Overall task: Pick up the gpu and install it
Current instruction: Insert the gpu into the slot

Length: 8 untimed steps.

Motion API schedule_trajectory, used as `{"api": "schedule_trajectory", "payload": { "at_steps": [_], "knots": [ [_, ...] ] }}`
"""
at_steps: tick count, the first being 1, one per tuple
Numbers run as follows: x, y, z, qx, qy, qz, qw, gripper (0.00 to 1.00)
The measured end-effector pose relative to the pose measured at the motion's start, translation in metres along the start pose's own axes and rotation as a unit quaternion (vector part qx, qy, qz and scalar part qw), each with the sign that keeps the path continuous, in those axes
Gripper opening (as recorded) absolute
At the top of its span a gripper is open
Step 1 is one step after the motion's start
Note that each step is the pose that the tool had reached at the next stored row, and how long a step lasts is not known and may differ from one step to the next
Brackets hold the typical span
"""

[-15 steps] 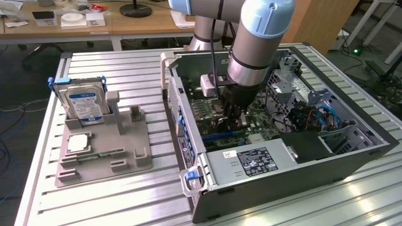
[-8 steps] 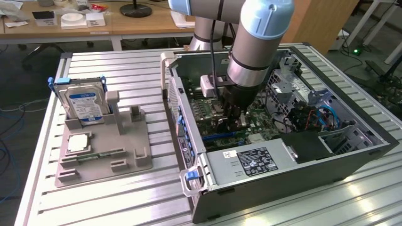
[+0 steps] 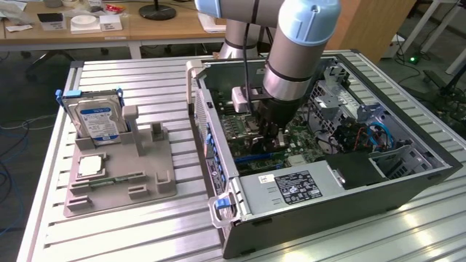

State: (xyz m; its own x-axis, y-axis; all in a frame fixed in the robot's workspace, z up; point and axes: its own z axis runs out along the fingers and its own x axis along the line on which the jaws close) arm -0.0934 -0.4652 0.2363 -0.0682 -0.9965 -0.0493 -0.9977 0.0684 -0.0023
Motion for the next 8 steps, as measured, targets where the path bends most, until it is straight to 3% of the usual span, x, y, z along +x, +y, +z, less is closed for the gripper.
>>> {"api": "schedule_trajectory", "payload": {
  "at_steps": [8],
  "knots": [
    [0.0002, 0.0018, 0.0002, 0.0000, 0.0000, 0.000, 1.0000, 0.28]
  ]
}}
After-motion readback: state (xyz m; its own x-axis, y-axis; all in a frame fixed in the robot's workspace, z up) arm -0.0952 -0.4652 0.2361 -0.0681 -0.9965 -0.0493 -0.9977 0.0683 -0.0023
